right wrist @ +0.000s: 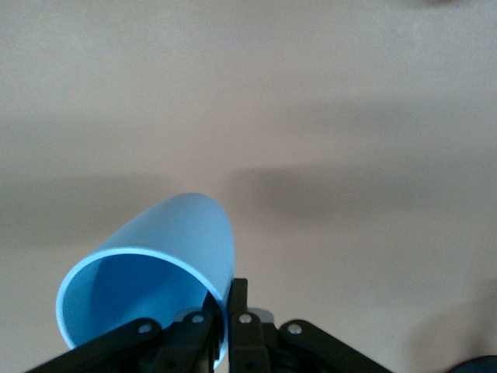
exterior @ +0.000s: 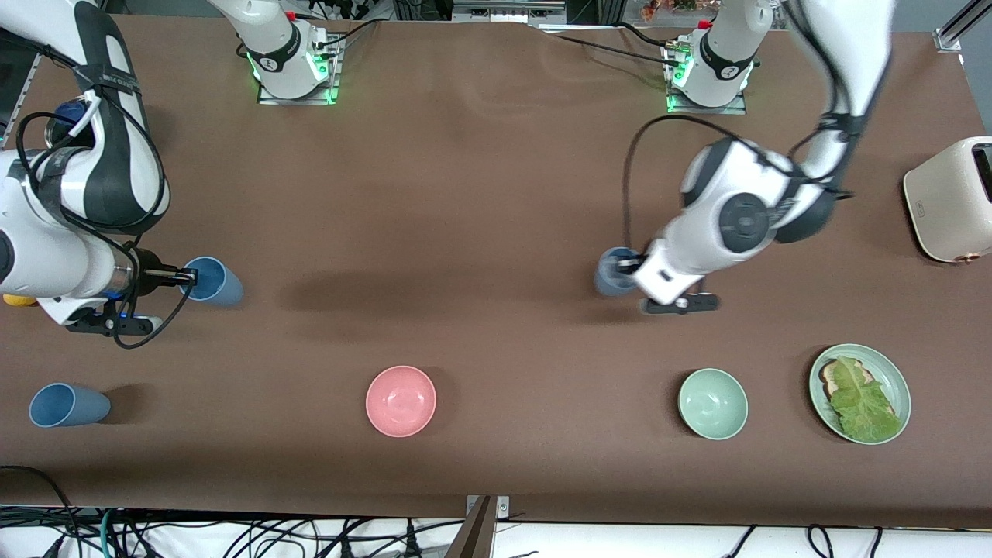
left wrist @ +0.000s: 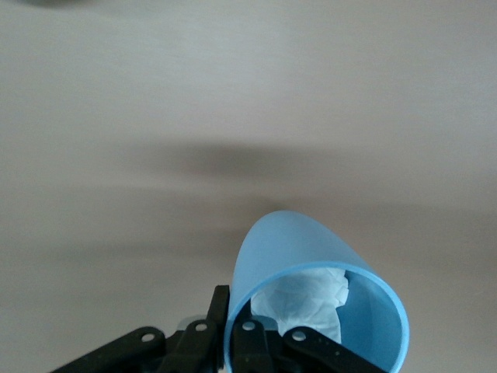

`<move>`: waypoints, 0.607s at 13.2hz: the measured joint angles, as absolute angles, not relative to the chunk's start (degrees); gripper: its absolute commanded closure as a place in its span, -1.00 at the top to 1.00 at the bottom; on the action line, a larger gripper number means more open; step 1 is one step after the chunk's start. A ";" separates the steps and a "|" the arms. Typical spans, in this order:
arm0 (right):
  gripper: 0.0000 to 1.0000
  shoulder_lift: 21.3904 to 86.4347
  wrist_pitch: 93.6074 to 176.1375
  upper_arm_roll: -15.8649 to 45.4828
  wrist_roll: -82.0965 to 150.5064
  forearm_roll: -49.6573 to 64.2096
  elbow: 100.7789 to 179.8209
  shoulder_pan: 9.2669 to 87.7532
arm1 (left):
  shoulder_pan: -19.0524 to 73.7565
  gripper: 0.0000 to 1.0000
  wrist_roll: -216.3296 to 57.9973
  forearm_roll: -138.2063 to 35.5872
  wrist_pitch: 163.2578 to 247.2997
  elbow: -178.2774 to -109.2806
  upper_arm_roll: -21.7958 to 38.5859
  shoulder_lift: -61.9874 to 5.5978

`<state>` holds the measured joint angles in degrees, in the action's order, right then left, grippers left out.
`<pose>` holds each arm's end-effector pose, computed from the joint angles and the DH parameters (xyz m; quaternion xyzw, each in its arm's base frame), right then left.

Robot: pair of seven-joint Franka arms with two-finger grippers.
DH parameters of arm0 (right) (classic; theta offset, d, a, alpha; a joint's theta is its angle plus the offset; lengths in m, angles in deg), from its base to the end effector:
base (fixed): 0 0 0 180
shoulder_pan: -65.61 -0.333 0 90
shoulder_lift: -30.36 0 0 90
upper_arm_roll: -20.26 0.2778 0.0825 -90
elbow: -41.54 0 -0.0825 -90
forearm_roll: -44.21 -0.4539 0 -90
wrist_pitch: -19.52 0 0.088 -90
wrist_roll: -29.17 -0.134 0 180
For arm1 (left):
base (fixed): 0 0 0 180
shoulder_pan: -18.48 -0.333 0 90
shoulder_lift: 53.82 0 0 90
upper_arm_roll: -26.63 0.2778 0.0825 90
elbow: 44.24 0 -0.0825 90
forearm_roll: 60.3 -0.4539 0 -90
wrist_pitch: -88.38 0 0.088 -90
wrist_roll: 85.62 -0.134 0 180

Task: Stack blue cups with both arms
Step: 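Carry the cup with the left gripper to mid-table and set it down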

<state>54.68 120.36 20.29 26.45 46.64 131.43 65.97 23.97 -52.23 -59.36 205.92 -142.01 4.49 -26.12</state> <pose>0.6920 -0.0089 0.2907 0.9928 -0.0201 -0.1159 0.0225 0.6168 -0.3147 0.2228 0.9916 0.0695 -0.0935 0.0562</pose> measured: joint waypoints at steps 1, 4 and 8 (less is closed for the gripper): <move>-1.00 55.09 119.45 20.30 26.00 46.64 130.21 65.47 | 26.44 -1.00 -49.27 -59.36 207.24 -140.01 4.53 -23.54; -1.00 55.57 118.53 20.35 23.02 46.55 129.11 63.65 | 28.75 -1.00 -46.85 -59.36 212.79 -137.39 4.62 -18.28; -1.00 55.57 114.66 20.48 15.91 46.00 126.50 59.43 | 28.76 1.00 -46.57 -59.36 215.36 -136.56 4.70 -16.49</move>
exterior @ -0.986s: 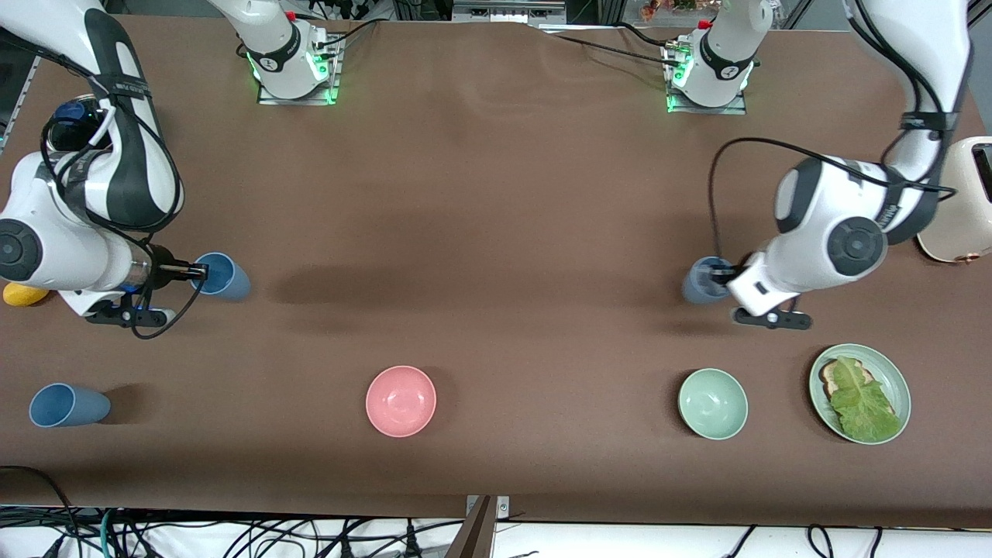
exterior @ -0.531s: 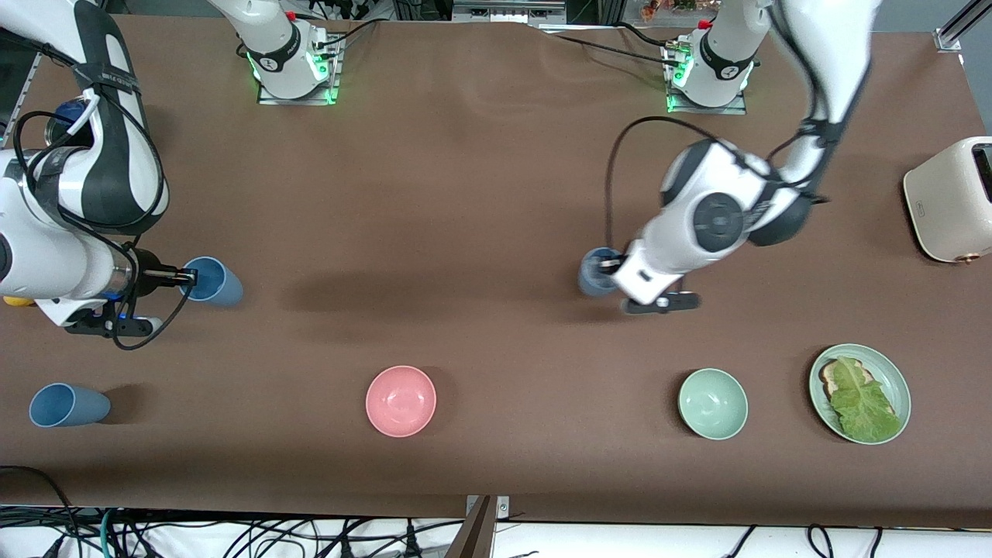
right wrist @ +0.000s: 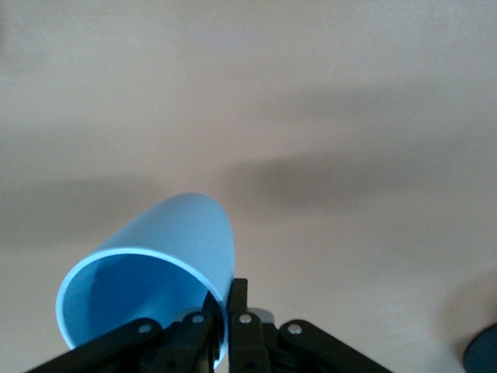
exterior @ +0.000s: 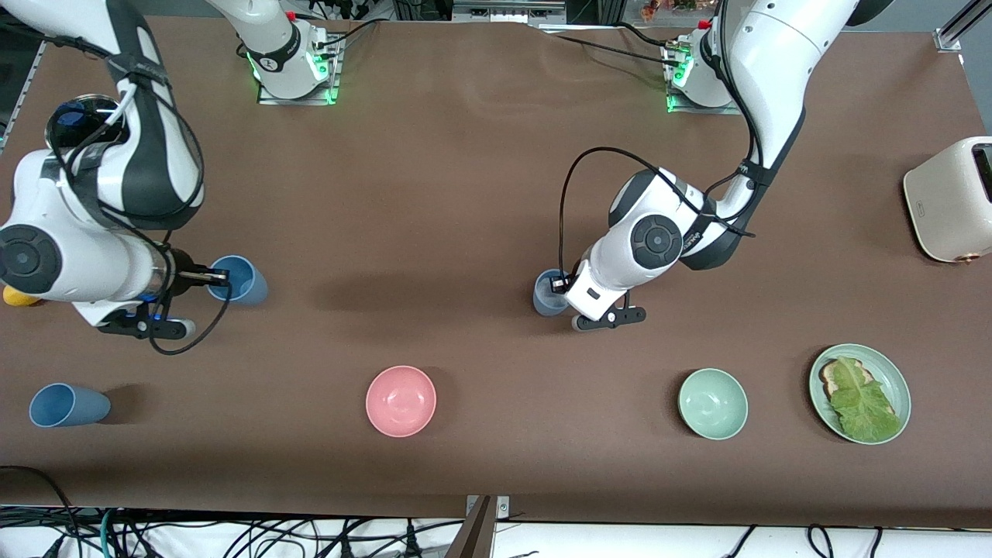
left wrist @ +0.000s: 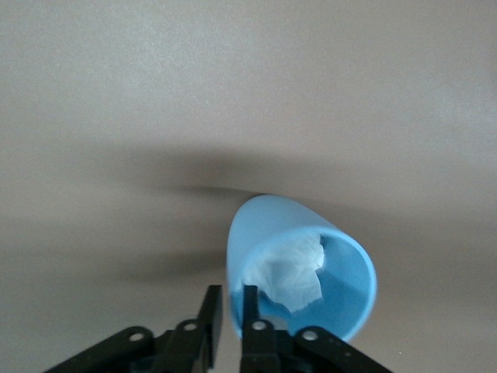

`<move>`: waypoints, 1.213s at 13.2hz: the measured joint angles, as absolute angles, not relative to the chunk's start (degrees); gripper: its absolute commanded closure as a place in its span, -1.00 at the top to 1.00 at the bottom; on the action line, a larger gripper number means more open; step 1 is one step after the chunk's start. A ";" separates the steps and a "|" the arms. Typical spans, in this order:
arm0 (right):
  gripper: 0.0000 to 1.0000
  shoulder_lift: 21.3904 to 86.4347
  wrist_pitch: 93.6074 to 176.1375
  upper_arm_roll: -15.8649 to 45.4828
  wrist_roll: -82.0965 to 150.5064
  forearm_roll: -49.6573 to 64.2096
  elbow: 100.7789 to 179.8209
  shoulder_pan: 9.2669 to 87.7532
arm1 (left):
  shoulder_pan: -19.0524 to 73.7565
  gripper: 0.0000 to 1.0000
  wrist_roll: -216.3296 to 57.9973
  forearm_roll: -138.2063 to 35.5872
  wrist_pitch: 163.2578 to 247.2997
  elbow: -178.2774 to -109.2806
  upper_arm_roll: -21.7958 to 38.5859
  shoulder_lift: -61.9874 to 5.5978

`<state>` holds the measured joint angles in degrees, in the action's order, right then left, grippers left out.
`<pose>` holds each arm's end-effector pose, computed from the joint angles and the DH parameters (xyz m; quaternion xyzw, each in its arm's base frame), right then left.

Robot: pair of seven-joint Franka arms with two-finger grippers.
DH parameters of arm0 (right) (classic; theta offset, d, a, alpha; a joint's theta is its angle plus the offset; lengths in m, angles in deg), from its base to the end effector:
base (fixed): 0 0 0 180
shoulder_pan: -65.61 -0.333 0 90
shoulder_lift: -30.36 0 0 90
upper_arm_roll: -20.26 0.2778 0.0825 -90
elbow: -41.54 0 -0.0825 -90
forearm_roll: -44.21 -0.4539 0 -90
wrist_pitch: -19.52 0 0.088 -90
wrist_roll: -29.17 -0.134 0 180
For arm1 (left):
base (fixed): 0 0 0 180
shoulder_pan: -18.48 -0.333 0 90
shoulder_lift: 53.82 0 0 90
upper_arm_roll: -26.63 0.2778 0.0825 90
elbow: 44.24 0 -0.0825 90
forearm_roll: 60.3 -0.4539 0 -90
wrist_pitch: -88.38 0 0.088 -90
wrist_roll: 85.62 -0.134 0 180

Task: Stack blue cups with both arms
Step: 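Carry the cup with the left gripper to mid-table and set it down, then move the right cup over the placed cup while the left gripper withdraws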

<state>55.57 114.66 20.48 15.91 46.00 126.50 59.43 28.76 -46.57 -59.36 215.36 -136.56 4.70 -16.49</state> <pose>0.6939 0.0736 0.3179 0.9897 -0.0560 -0.1264 0.0365 0.6211 -0.3746 0.1702 0.9877 0.0996 -0.0715 0.0971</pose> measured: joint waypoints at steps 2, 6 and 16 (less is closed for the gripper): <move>-1.00 55.56 112.55 20.51 12.98 43.91 124.55 57.40 | 28.75 1.00 -46.12 -59.36 215.36 -136.00 4.70 -16.52; -1.00 55.59 111.16 20.71 2.18 42.86 124.00 51.24 | 27.29 1.00 -45.92 -59.47 210.95 -134.40 5.23 -18.24; -1.00 66.15 118.44 20.96 -36.75 38.30 109.70 30.13 | 14.20 1.00 -67.23 -62.37 191.98 -133.73 5.76 -31.69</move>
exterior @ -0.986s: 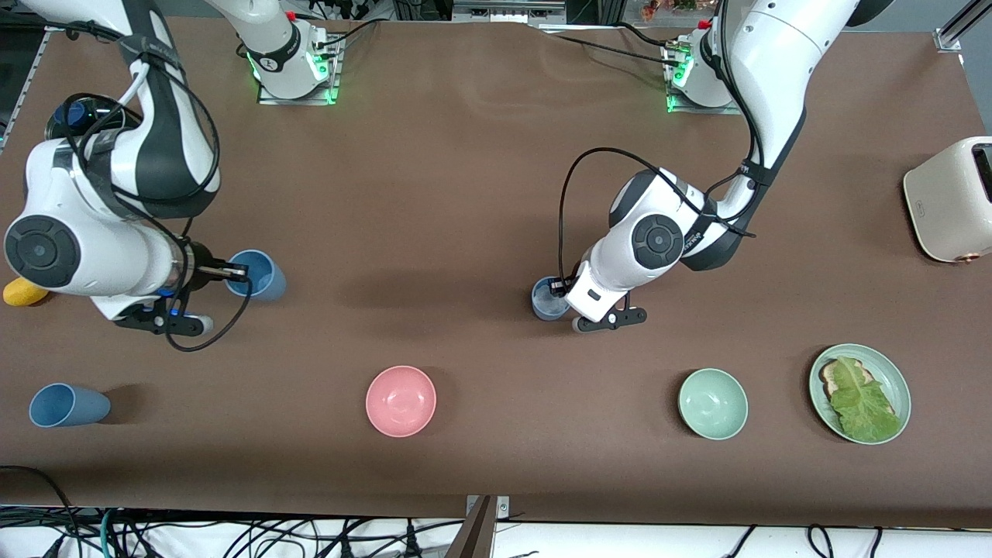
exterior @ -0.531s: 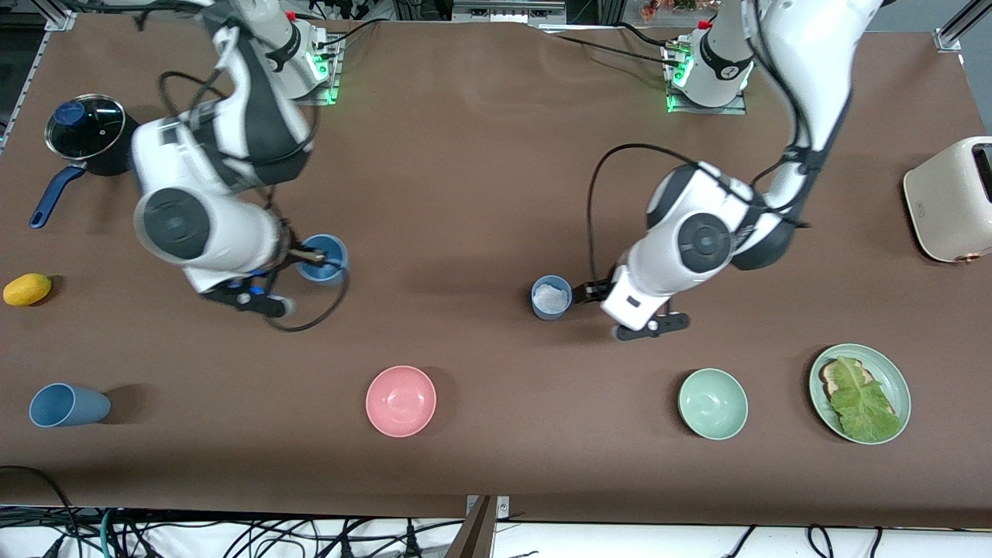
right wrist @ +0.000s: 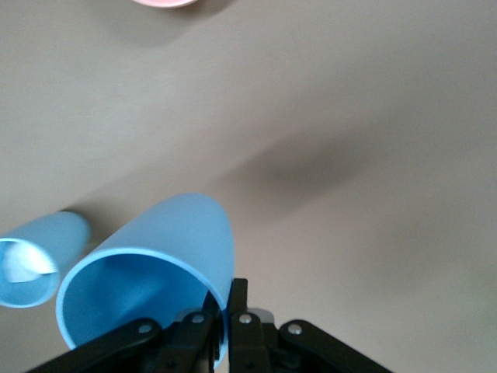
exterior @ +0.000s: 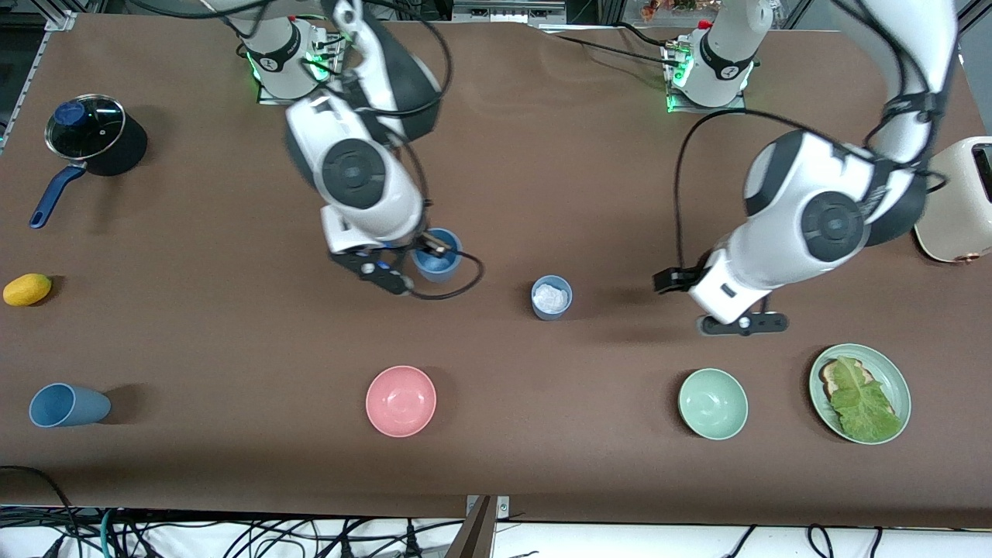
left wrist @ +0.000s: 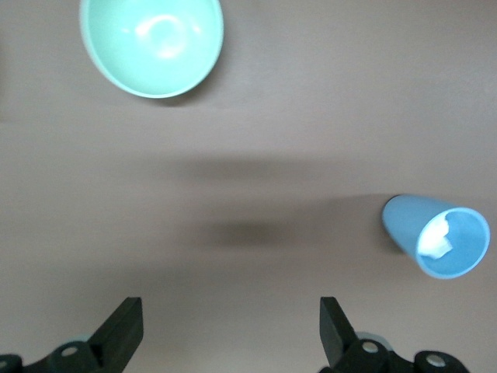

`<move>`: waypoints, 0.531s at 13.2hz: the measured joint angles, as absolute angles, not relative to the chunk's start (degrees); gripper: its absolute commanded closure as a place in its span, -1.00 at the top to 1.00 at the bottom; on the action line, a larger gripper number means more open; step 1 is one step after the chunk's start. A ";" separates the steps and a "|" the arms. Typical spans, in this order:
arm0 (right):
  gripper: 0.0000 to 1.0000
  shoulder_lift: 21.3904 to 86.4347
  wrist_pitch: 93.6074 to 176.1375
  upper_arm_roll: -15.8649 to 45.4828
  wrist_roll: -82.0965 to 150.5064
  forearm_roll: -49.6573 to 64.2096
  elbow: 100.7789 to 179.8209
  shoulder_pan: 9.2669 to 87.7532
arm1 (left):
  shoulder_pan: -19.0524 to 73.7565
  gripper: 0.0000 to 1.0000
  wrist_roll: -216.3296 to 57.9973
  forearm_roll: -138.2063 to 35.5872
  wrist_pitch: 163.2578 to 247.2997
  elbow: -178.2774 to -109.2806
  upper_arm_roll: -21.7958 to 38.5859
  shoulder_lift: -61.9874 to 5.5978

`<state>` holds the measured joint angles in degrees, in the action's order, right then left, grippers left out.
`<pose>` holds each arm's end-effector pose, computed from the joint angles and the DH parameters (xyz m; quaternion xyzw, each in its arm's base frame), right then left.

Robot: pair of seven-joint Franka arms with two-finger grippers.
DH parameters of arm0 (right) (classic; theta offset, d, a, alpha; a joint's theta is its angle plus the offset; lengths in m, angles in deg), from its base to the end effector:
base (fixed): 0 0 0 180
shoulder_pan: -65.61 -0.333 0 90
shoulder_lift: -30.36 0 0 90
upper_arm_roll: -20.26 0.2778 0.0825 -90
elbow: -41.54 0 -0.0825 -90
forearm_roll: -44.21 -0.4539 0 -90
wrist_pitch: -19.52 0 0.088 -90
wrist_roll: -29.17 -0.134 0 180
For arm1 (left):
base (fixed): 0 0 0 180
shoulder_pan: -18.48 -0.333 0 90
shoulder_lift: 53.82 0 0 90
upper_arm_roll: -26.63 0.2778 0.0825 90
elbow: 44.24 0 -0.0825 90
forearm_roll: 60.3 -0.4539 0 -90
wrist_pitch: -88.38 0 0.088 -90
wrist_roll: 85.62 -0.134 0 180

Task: Stack blue cups with both arms
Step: 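Move the right cup over the placed cup while the left gripper withdraws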

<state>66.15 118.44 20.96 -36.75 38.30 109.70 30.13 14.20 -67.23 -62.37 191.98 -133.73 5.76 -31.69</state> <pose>0.6120 0.4605 0.3403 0.9612 -0.2668 -0.0696 0.0000 0.6787 -0.1790 0.3394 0.9969 0.0188 -0.0698 0.0310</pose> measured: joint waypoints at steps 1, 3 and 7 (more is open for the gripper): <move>-1.00 67.96 120.80 21.06 -39.34 37.57 107.83 29.03 | 12.90 1.00 -69.51 -62.37 189.63 -133.66 5.77 -33.59; -1.00 70.43 126.73 21.95 -43.53 35.70 105.90 28.34 | 10.56 1.00 -73.10 -62.37 184.90 -133.64 5.81 -37.93; -1.00 71.90 134.47 24.16 -47.58 35.13 105.16 28.45 | 9.69 1.00 -86.06 -61.07 181.60 -134.87 12.86 -45.88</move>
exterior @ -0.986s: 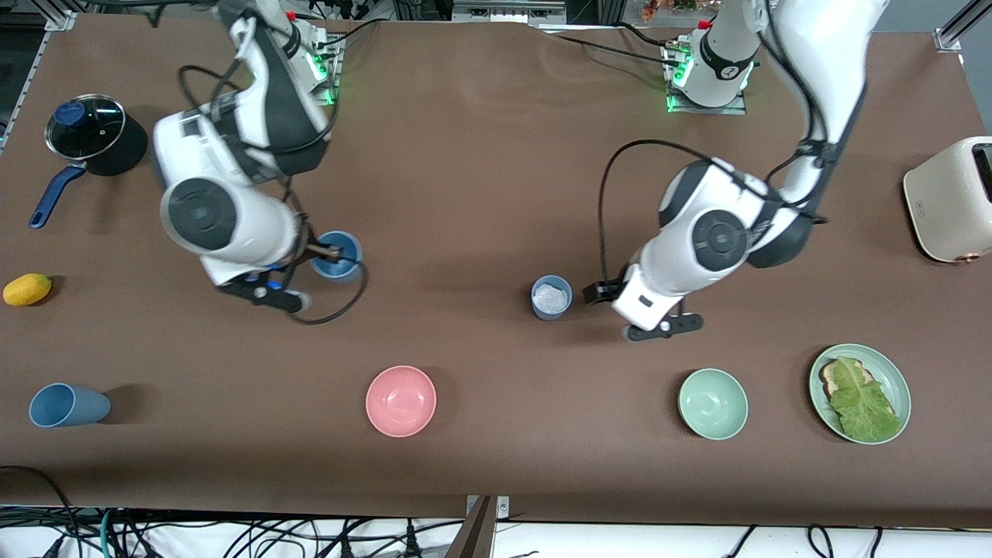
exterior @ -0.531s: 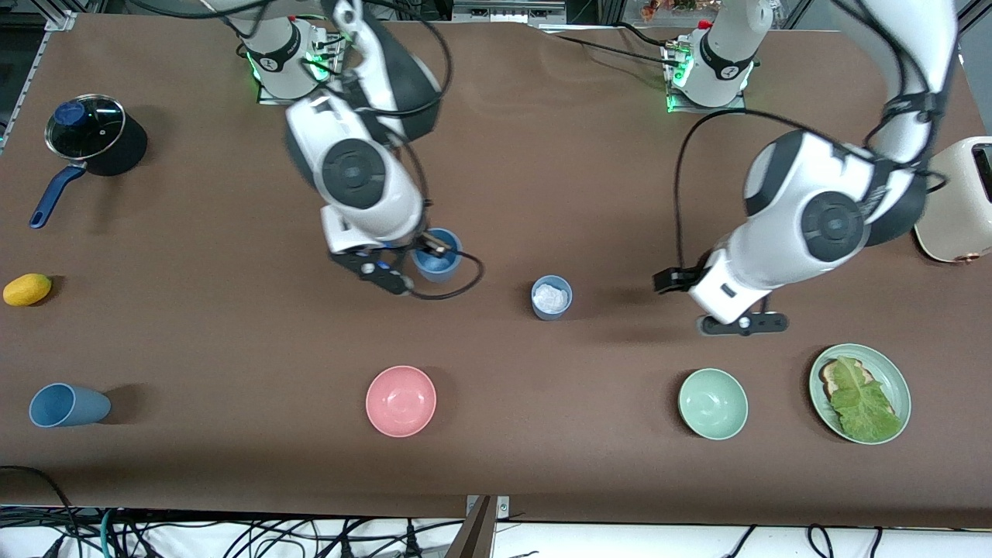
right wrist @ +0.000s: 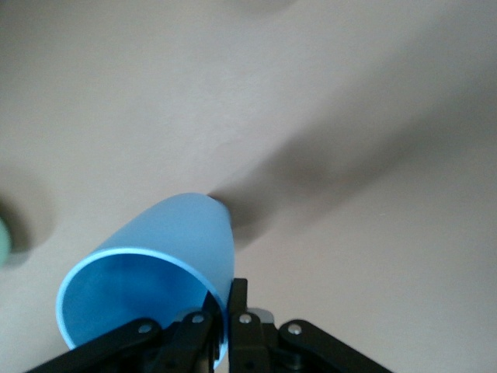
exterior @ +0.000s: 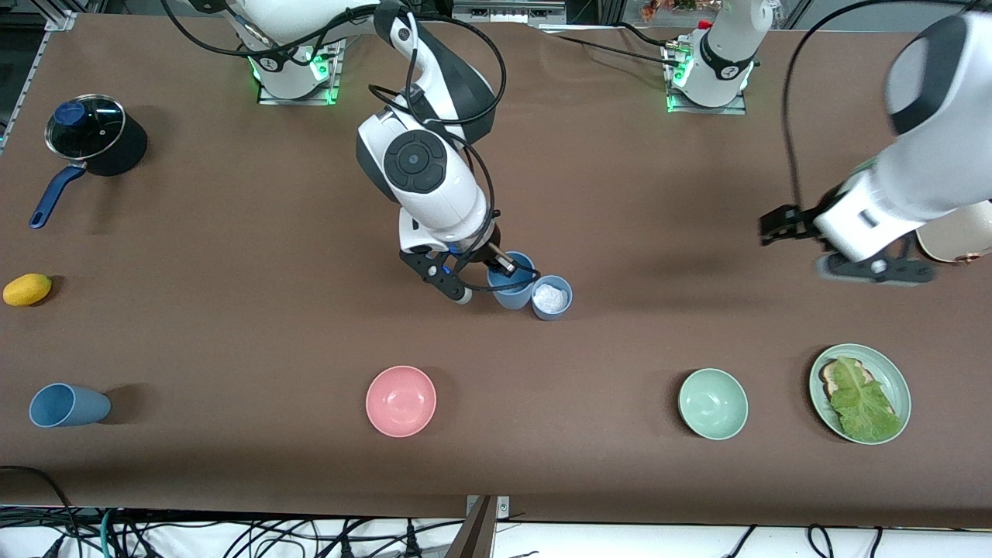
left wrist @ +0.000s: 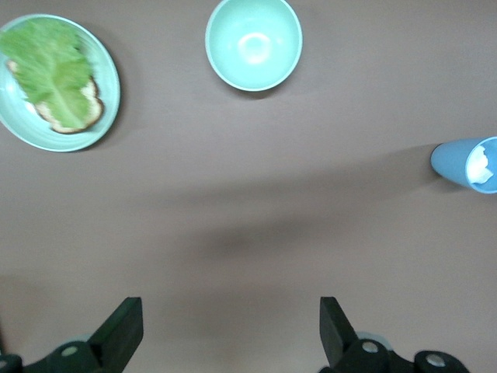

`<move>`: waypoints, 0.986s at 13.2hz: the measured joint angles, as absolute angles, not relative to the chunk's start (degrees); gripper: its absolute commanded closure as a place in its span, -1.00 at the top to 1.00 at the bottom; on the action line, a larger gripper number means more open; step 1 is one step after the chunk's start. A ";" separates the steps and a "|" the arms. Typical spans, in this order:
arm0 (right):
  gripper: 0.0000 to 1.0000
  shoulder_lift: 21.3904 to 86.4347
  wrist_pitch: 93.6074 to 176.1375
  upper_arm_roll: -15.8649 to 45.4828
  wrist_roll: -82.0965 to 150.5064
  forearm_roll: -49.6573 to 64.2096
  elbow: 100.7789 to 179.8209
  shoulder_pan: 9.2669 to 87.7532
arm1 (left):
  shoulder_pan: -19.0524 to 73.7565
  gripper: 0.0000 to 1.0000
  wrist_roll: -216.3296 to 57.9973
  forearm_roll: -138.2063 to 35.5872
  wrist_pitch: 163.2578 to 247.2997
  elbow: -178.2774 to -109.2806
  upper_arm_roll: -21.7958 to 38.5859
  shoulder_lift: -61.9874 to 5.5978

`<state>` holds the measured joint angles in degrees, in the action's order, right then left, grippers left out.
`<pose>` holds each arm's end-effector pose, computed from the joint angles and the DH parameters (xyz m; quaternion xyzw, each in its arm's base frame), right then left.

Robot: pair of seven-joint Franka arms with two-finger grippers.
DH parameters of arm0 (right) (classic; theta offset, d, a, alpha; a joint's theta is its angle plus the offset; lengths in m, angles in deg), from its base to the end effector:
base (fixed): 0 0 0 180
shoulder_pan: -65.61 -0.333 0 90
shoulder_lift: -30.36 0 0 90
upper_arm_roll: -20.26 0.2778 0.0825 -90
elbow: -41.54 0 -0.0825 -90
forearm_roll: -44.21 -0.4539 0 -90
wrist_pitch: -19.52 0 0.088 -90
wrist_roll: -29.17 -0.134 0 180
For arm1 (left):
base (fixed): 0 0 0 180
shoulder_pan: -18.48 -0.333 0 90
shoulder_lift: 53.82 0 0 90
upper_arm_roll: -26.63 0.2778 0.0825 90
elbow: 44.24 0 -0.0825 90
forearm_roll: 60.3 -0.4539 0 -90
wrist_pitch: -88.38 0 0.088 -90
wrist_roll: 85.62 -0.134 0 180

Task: Stack blue cups with both arms
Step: 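Move the right cup over the placed cup while the left gripper withdraws, then lower the held cup into the placed cup with the right gripper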

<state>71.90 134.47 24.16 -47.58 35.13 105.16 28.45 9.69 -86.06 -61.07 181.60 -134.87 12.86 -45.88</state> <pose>0.6153 0.5352 0.3326 -0.9318 0.3394 0.0379 0.1231 0.6540 -0.0492 0.4715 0.9978 -0.0475 -0.0450 0.0080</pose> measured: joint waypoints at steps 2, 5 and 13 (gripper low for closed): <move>-1.00 72.85 137.82 25.89 -49.34 35.08 105.15 28.46 | 13.50 1.00 -90.24 -59.82 181.35 -136.95 20.94 -48.70; -1.00 74.67 142.09 27.01 -50.87 35.08 105.14 27.83 | 18.72 1.00 -90.54 -59.66 181.36 -138.23 26.02 -50.82; -1.00 76.74 142.68 27.20 -51.09 35.08 105.12 26.98 | 18.64 1.00 -90.40 -59.66 181.17 -138.34 26.59 -51.30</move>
<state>76.74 142.68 27.20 -51.09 35.08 105.12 26.98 18.64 -90.40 -59.66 181.17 -138.34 26.59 -51.30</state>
